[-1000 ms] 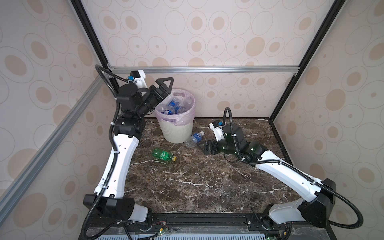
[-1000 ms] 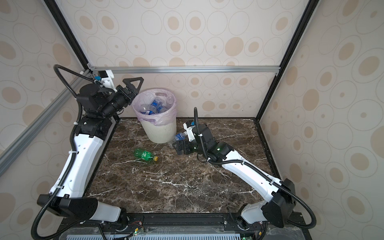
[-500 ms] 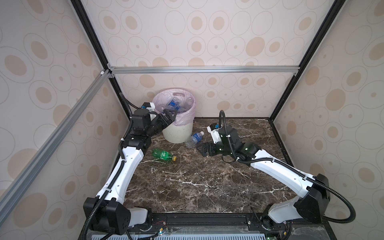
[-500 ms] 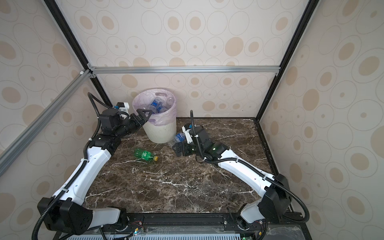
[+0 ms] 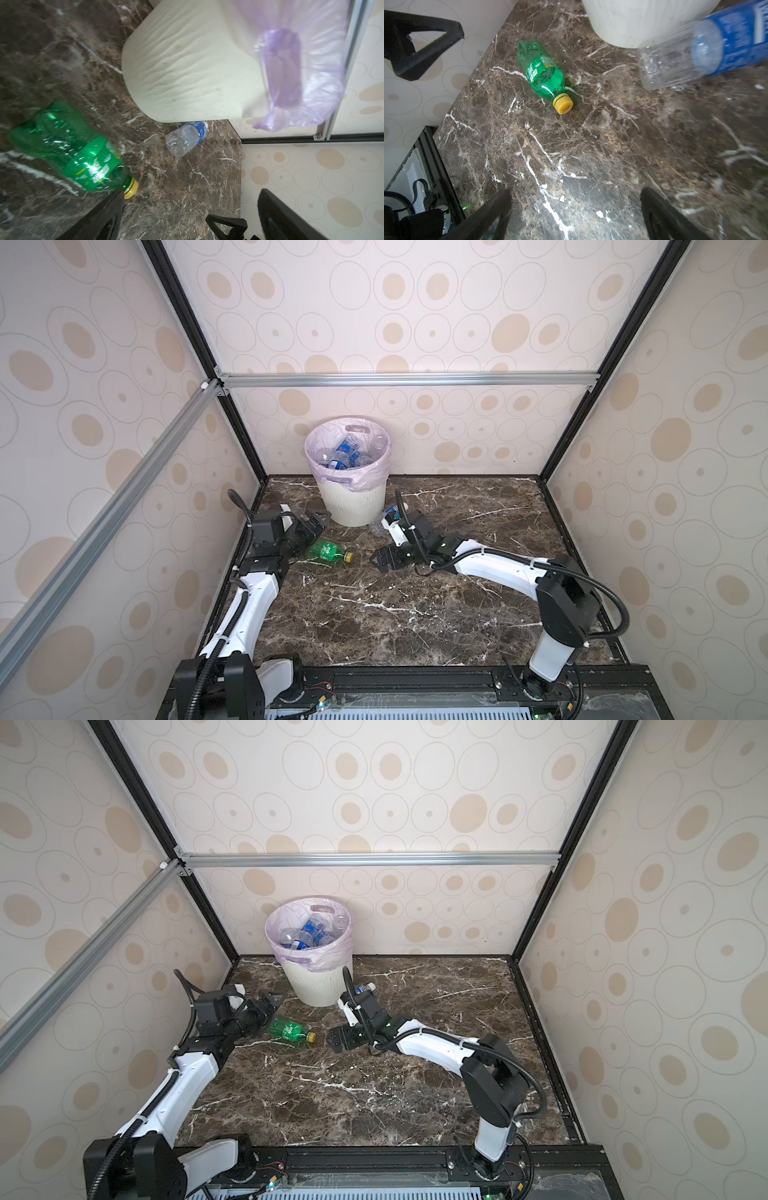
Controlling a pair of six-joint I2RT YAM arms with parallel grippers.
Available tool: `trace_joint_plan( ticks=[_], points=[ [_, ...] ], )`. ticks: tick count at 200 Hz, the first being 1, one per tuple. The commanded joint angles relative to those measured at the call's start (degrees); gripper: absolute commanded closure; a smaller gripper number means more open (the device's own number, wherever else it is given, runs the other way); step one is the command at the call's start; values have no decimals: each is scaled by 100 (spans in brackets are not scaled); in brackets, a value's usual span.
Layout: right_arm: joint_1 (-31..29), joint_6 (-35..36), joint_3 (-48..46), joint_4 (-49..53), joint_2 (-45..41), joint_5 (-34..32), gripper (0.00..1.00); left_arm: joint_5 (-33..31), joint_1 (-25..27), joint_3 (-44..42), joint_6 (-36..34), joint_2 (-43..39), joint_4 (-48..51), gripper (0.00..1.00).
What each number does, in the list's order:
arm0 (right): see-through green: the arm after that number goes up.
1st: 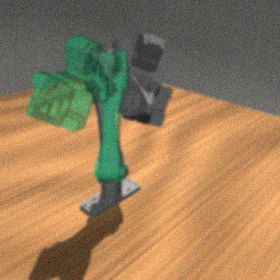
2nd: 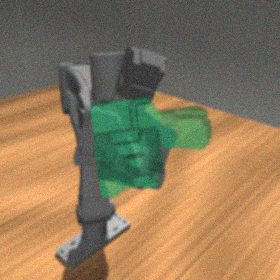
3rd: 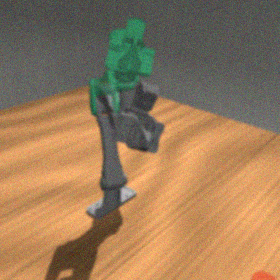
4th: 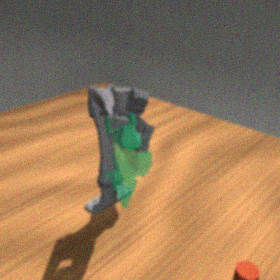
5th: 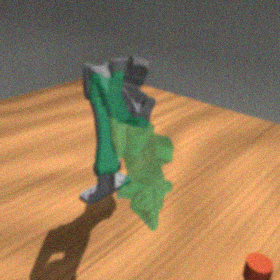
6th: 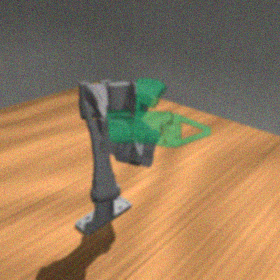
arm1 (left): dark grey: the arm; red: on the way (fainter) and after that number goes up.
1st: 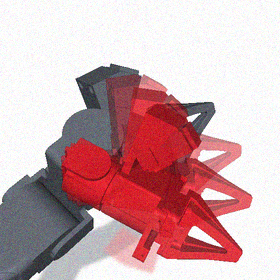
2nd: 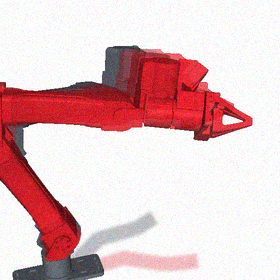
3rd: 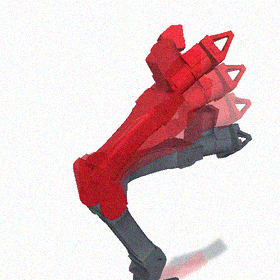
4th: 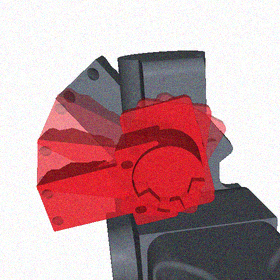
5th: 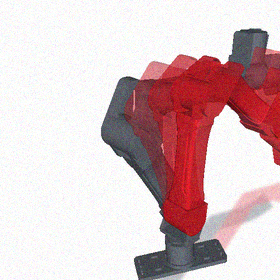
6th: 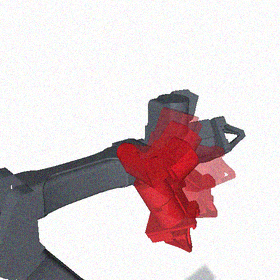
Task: Throw the plastic bottles in the bin
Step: 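Lower right gripper onto the green yellow-cap soda bottle and close while left gripper returns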
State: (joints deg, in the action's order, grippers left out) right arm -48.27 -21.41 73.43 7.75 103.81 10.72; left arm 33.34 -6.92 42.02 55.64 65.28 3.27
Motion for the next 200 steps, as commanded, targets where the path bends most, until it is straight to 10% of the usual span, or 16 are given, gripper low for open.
trace_joint_plan(
  ticks=[1, 137, 200],
  points=[
    [-151, 178, 403, -409, 384, 141, 0, 367, -301, -141, -12, -162, -344, 1],
    [-481, 290, 2659, -366, 2880, 24, 1, 655, -787, -1082, 74, 83, -1047, 1],
    [-497, 427, 3239, -54, 3416, 210, 20, 656, -898, -1016, -51, 395, -1100, 1]
  ],
)
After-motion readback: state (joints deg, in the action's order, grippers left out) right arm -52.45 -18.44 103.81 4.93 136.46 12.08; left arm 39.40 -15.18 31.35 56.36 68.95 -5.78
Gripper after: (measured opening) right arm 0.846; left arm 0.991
